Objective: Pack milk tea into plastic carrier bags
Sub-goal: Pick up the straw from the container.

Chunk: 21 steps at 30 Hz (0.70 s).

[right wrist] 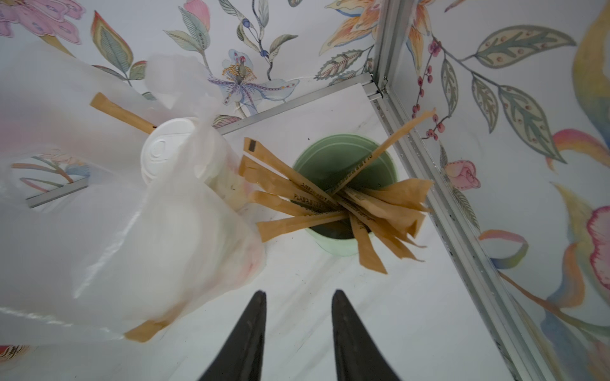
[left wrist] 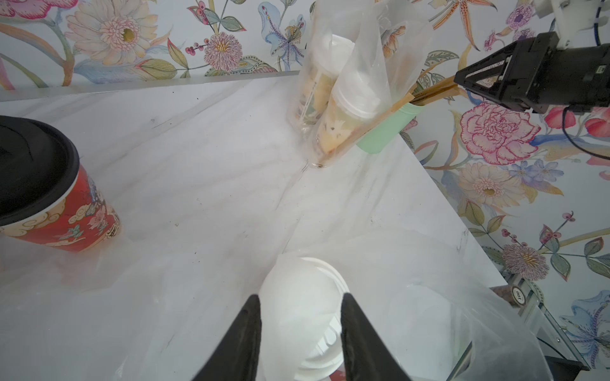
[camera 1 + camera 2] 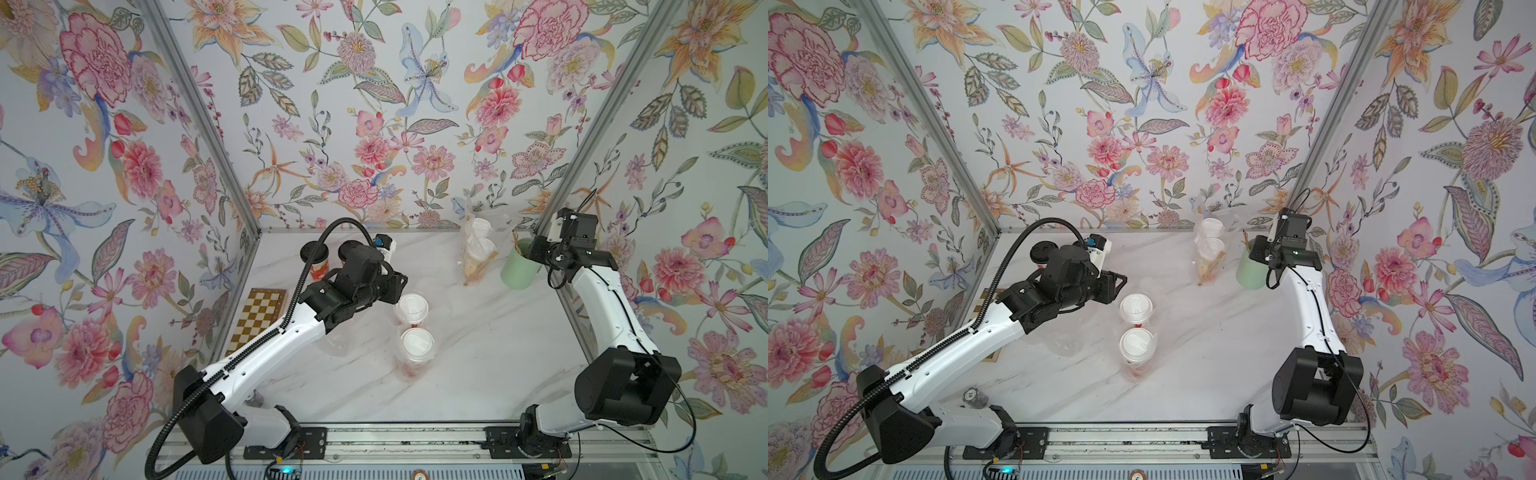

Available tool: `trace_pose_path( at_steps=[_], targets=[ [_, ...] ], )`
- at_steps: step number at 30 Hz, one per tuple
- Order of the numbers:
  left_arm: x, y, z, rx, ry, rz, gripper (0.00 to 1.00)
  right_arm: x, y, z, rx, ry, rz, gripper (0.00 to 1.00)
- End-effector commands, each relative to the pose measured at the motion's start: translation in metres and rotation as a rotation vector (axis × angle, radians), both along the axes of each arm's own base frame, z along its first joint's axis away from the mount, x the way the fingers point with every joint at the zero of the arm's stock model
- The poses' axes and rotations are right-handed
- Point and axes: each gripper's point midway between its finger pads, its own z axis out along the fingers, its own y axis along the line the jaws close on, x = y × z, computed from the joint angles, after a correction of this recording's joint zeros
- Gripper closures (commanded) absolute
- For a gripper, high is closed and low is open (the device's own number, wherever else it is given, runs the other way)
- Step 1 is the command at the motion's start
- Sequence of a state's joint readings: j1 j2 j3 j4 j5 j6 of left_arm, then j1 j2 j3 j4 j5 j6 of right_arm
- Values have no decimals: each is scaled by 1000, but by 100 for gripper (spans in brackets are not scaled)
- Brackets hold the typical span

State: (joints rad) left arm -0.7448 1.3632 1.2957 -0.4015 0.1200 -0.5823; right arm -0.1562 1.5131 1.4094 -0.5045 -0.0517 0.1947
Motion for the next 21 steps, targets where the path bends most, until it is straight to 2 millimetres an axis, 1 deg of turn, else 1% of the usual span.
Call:
trace_pose_path(
  at_steps=[1, 11, 18, 21],
  targets=[
    [1, 0, 5, -16, -32, -32, 58, 4, -16, 6, -1, -64, -49, 66],
    [5, 2, -8, -35, -10, -54, 57, 18, -28, -20, -7, -4, -69, 66],
    [8, 3, -12, -48, 2, -57, 57, 29, -33, -27, -28, 13, -68, 64],
    [9, 2, -12, -53, 4, -58, 57, 38, -29, -30, -16, 15, -42, 64]
  ],
)
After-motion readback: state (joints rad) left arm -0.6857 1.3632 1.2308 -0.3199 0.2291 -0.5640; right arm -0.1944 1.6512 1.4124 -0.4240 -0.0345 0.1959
